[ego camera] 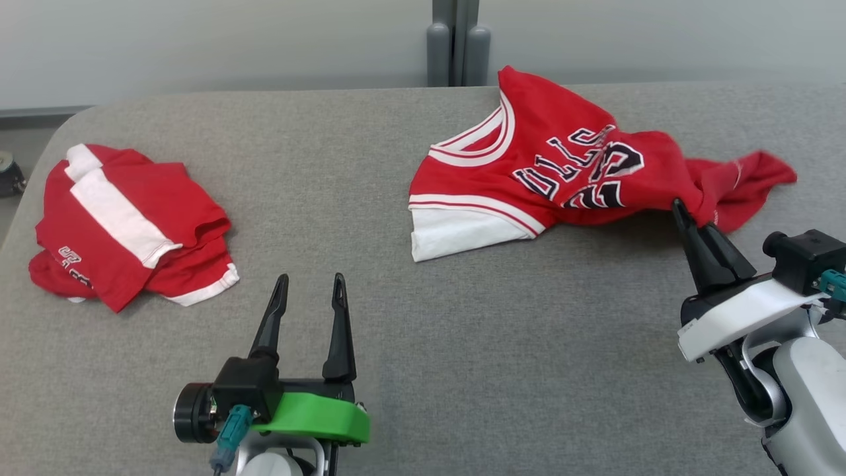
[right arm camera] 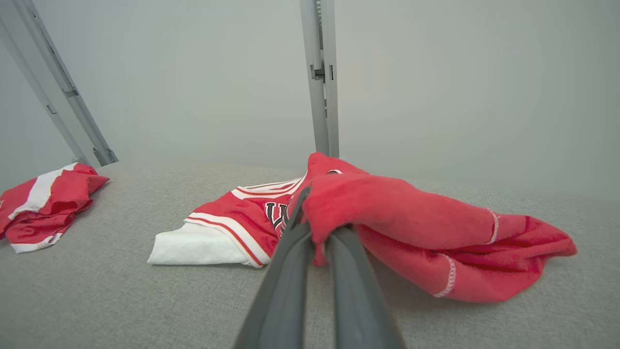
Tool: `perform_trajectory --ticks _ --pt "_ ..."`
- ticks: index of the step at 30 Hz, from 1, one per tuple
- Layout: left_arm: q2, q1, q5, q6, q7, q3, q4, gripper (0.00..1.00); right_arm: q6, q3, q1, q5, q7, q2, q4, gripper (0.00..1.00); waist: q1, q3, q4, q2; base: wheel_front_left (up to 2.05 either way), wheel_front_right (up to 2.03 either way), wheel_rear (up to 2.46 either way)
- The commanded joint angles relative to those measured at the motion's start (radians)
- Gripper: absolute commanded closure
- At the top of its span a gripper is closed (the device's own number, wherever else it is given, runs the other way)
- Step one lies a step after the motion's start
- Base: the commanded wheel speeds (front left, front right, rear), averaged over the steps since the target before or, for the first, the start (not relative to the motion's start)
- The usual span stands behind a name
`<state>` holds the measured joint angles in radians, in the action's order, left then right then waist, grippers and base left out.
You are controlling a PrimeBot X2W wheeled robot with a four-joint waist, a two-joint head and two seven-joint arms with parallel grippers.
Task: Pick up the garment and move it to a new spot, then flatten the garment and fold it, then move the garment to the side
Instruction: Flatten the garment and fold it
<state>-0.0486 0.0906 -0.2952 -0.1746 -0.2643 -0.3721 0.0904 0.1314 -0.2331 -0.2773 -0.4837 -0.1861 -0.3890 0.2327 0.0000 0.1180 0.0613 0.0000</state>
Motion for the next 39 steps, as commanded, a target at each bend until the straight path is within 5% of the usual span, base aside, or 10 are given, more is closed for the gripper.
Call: perform_trajectory --ticks 1,6,10,17,28,29,30,39 --pt "-0.004 -0.015 0.008 0.006 0.0 0.004 -0.001 0.0 -0.001 -0.001 0.029 -0.017 0.027 -0.009 -0.06 1.0 0.0 -0.045 -0.048 0.0 0.0 0.0 0.0" --pt "-0.004 -0.016 0.01 0.009 0.0 0.004 -0.008 0.0 -0.001 0.047 0.082 -0.046 0.131 -0.032 -0.236 1.0 0.0 -0.031 -0.048 0.0 0.0 0.0 0.0" --pt "-0.003 0.005 0.013 0.012 0.0 -0.006 -0.008 0.0 -0.001 0.144 0.085 -0.037 0.199 -0.052 -0.251 1.0 0.0 -0.001 -0.031 0.0 0.0 0.0 0.0" --pt "-0.004 0.047 0.02 0.004 0.0 -0.024 -0.01 0.0 -0.001 0.222 -0.009 -0.072 0.315 -0.097 -0.079 1.0 0.0 0.067 0.015 0.0 0.0 0.0 0.0" --pt "-0.003 0.091 0.0 -0.017 0.0 -0.071 -0.013 0.0 -0.001 0.112 -0.215 -0.051 0.287 -0.251 0.334 1.0 0.0 0.125 0.108 0.0 0.0 0.0 0.0" --pt "-0.003 0.093 -0.001 -0.018 0.0 -0.072 -0.014 0.0 -0.002 0.108 -0.228 -0.031 0.274 -0.265 0.371 0.86 0.0 0.128 0.114 0.0 0.0 0.0 0.0" --pt "-0.003 0.095 -0.002 -0.02 0.0 -0.075 -0.017 0.0 -0.002 0.111 -0.245 -0.017 0.256 -0.275 0.425 0.0 0.0 0.132 0.12 0.0 0.0 0.0 0.0" --pt "-0.004 0.086 0.011 -0.025 0.0 -0.062 -0.013 0.0 -0.002 0.154 -0.348 0.034 0.07 -0.202 0.694 0.0 0.0 0.123 0.082 0.0 0.0 0.0 0.0"
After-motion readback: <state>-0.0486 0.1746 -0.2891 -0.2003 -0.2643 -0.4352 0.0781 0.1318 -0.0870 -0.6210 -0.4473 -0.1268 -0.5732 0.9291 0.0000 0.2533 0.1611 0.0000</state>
